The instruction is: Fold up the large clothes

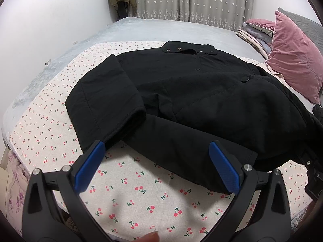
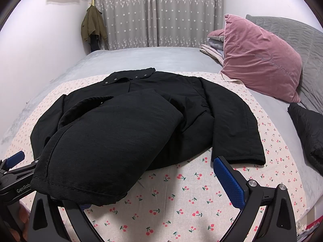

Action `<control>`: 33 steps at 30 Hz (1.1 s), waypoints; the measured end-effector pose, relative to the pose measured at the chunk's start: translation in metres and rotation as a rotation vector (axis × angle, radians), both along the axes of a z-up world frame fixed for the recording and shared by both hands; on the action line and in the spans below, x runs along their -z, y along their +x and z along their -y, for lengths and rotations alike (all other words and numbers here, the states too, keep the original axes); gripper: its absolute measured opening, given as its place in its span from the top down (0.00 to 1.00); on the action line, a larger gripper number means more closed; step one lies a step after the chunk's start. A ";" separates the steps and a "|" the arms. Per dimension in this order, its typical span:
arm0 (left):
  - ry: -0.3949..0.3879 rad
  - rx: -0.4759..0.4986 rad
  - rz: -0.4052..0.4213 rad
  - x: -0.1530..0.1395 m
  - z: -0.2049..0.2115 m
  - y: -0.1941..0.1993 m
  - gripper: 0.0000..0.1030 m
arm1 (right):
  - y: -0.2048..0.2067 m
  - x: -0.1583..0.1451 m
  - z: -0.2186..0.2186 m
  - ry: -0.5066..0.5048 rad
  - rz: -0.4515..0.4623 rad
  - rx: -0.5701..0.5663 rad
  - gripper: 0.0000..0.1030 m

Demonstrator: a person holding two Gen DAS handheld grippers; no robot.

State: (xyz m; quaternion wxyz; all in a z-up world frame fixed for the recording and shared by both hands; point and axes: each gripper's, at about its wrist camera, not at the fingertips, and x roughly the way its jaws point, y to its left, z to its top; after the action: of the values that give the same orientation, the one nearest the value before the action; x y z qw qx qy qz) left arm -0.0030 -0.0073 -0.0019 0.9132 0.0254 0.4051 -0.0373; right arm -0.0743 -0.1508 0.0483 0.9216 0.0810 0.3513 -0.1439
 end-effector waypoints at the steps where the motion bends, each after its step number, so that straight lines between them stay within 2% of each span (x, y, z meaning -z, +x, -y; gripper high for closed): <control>1: 0.000 0.000 0.001 0.000 0.000 0.000 0.01 | 0.000 0.000 0.000 0.000 0.000 0.000 0.00; 33: -0.008 -0.004 0.003 0.000 -0.001 0.000 0.01 | -0.001 0.004 0.000 -0.001 -0.005 -0.006 0.00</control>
State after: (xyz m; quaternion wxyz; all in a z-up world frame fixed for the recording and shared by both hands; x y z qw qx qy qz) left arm -0.0026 -0.0059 -0.0015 0.9140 0.0211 0.4035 -0.0371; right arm -0.0757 -0.1509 0.0445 0.9212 0.0793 0.3538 -0.1413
